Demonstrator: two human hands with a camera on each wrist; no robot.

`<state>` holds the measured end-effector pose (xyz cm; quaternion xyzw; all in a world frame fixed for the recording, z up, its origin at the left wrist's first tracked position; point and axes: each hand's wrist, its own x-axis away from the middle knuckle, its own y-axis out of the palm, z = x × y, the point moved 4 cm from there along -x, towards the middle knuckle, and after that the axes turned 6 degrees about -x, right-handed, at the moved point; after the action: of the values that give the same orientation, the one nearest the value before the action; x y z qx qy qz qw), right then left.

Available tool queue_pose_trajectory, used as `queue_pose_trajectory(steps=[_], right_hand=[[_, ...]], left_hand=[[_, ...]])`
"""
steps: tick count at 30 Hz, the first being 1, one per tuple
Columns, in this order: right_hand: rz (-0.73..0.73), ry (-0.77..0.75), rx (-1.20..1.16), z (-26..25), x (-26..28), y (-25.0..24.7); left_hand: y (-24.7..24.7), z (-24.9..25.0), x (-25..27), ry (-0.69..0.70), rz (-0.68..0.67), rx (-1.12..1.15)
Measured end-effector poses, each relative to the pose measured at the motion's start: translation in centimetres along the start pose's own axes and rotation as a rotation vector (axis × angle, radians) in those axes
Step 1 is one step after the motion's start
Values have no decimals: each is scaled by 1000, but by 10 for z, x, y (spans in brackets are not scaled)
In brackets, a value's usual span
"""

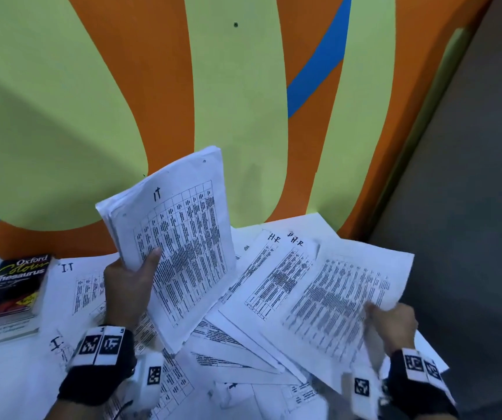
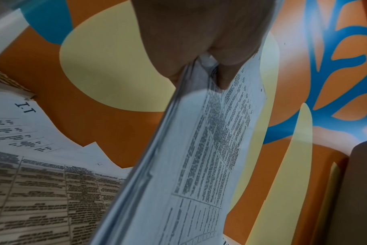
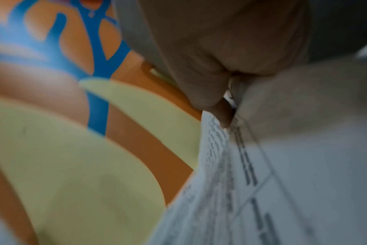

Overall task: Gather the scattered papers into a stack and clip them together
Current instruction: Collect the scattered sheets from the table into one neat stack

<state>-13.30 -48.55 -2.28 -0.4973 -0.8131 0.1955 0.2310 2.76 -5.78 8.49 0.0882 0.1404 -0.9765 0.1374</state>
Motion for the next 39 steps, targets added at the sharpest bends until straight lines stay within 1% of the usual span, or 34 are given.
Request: queue_pose_trajectory(steps=[2,5,7,9,12,15,18,22,25,29,32,33,35,37,39], right_hand=[[-7,46,44,0,-8,13],[-75,131,212,3,-17,47],[-52,193,305,-3,-12,64],[-18,208,338,-14,-6,77],[4,220,265,-22,-3,83],[-92,172,251,-18,-9,89],[-98,168,296,-19,-7,86],[-119,75,315,-22,2,92],[-119,51,218,-25,9,94],[-79,124,96,-32,5,82],[11,217,72,-31,-3,71],[36,253,104,-29,-5,72],[-10,290,246,-30,2,77],[-101,235,392,-33,13,89],[-101,155,478,-36,22,100]], left_hand=[[0,1,0,2,5,-2],[-1,0,2,-5,5,-12],[-2,-1,3,-8,-4,-20],[-4,-2,4,-17,-12,-25],[-9,-1,5,-24,5,-18],[-13,0,5,-30,22,-17],[-14,1,6,-32,21,-17],[-9,5,8,-13,9,-18],[-10,3,6,-23,20,-20],[-17,-4,0,-35,38,-43],[-25,-7,-2,-37,55,-56],[-26,-7,-3,-33,63,-53],[-27,-8,-4,-28,70,-50],[-26,-9,-4,-24,66,-46],[-26,-8,-4,-24,58,-44]])
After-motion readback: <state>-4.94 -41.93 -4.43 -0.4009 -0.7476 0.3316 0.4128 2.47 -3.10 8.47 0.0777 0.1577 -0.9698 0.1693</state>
